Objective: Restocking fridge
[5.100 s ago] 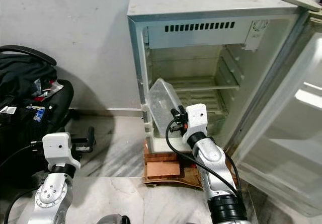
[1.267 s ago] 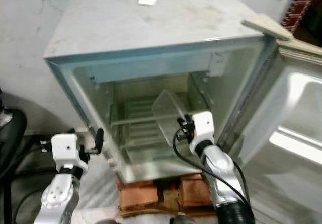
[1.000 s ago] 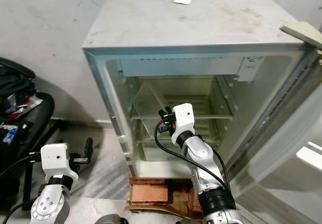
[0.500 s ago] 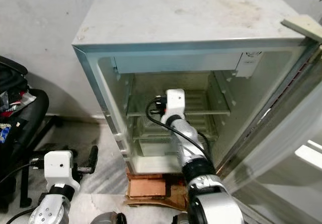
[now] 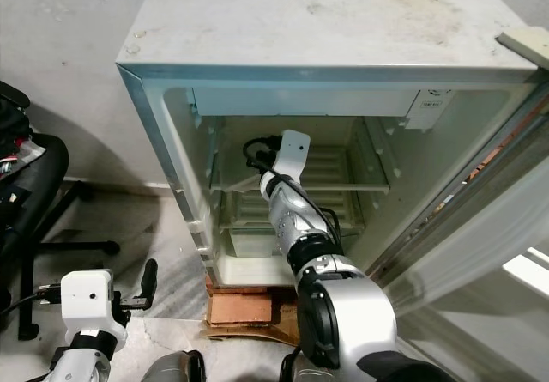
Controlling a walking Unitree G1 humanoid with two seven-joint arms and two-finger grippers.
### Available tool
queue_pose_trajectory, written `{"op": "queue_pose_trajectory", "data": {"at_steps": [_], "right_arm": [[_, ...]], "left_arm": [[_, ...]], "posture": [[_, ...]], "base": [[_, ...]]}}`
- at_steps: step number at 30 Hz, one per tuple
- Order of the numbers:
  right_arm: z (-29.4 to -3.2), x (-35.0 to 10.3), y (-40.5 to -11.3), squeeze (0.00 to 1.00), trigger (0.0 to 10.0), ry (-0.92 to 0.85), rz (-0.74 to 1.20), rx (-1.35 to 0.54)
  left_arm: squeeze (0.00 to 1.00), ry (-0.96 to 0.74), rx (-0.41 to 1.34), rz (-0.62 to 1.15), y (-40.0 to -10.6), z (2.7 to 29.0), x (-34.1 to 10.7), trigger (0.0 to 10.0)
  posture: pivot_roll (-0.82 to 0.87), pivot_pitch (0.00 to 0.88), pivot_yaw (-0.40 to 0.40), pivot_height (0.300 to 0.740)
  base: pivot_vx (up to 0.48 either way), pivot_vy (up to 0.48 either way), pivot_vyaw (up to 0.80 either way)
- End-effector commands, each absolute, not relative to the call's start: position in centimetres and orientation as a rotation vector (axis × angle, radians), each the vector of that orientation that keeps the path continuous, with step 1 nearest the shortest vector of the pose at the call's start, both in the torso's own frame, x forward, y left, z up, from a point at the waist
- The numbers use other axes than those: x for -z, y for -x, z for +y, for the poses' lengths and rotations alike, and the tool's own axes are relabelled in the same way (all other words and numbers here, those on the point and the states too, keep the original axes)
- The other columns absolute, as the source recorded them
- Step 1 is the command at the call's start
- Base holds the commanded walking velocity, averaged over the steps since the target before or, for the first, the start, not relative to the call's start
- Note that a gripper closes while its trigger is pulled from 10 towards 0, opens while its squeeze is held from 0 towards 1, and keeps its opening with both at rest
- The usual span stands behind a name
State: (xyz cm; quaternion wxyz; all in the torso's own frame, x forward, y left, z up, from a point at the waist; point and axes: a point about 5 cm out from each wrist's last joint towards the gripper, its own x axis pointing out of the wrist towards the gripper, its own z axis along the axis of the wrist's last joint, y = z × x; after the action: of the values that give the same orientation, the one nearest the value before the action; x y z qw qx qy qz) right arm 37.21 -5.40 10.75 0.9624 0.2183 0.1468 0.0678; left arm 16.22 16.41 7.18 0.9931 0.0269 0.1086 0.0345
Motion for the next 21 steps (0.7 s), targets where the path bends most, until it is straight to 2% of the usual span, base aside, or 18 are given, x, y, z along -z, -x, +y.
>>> {"op": "queue_pose_trajectory", "data": {"at_steps": [1,15,21], "right_arm": [[-3.7,-10.1,-36.6,1.0,10.0,-0.507,0.364,-0.118],[-5.1,-10.2,-36.9,1.0,10.0,-0.566,0.319,-0.058],[-6.4,-10.4,-37.3,1.0,10.0,-0.674,0.307,0.009]], "left_arm": [[0.0,-0.062,-0.078,0.228,-16.1,16.4,-7.2,10.0],[0.0,-0.059,-0.076,0.217,-17.3,16.1,-7.2,10.0],[0.0,-0.061,-0.075,0.215,-17.5,16.0,-7.2,10.0]], "posture": [[0.18,0.212,-0.048,0.74],[0.14,0.188,-0.044,0.74],[0.14,0.187,-0.04,0.74]], "base": [[0.0,0.0,0.0],[0.0,0.0,0.0],[0.0,0.0,0.0]]}}
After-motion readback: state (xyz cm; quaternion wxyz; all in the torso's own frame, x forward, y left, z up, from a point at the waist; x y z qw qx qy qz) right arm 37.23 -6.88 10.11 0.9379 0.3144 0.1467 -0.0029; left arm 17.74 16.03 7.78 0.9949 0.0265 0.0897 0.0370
